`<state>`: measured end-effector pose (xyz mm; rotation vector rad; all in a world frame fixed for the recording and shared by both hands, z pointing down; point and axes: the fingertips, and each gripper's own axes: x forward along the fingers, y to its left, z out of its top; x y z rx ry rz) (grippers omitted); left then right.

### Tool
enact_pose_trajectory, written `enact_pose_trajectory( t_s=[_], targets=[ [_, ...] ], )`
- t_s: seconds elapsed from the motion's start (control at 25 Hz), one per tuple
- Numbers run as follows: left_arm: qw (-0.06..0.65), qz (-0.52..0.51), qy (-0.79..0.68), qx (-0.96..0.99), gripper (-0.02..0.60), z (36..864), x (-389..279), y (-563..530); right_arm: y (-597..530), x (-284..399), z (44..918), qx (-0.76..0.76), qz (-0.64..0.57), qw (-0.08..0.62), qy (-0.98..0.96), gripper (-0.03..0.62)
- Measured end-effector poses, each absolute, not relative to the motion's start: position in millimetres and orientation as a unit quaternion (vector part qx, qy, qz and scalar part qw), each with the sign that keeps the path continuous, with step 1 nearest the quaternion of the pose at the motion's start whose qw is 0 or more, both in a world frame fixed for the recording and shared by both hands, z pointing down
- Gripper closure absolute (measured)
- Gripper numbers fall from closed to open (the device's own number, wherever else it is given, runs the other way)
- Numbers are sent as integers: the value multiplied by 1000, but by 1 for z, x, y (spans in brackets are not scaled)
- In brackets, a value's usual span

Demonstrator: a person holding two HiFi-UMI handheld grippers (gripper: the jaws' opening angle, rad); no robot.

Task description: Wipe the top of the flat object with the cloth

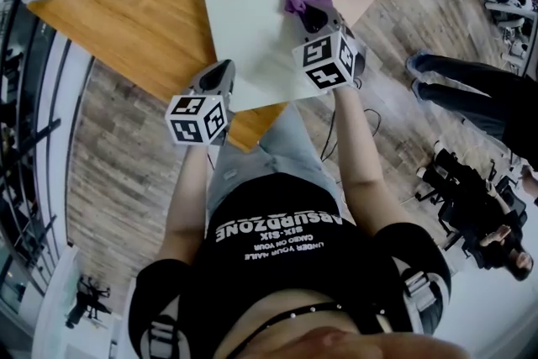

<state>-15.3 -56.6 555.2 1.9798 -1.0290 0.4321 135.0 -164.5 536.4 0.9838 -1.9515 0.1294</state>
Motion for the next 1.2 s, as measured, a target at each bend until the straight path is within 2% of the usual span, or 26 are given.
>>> enact_pose_trajectory(
  t_s=[0.6, 1.2],
  targets=[
    [422, 177, -399, 794, 563, 557, -8, -58, -161, 86, 534, 357, 41, 456, -814, 531],
    [427, 188, -374, 801, 564, 556, -8, -50, -154, 4, 528, 300, 20, 439, -847, 531]
  ],
)
